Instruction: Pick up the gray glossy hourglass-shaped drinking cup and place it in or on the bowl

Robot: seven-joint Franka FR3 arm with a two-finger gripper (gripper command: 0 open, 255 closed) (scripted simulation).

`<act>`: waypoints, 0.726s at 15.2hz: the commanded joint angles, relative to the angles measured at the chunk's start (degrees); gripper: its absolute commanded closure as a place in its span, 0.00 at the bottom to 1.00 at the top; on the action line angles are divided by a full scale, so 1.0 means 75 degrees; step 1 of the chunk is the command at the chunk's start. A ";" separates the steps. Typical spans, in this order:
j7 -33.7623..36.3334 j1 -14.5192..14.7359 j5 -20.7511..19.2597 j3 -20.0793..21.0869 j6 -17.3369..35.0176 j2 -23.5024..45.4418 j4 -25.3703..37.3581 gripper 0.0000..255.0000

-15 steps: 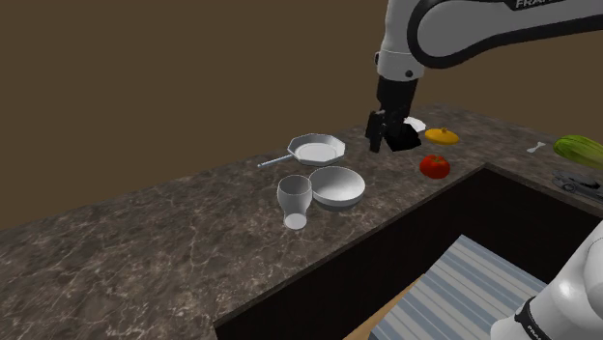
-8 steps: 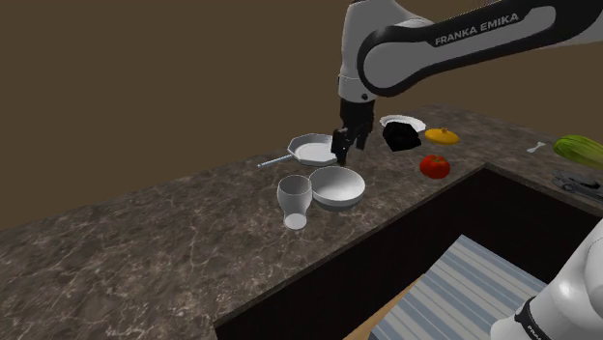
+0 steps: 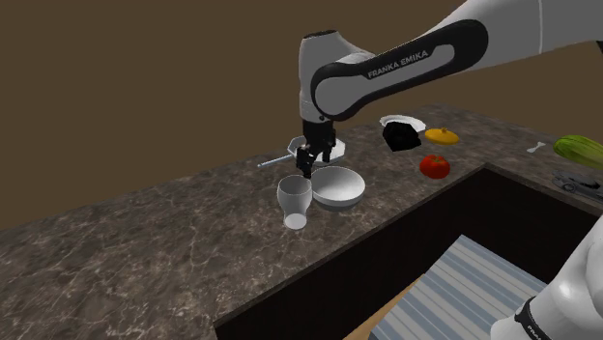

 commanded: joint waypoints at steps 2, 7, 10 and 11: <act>0.0107 0.0162 -0.0183 0.0077 0.0087 0.0887 0.0742 0.00; 0.0145 0.0165 -0.0240 0.0052 0.0450 0.1039 0.0526 0.00; 0.0183 0.0167 -0.0299 0.0029 0.0768 0.1192 0.0356 0.00; 0.0183 0.0167 -0.0299 0.0029 0.0768 0.1191 0.0354 0.00</act>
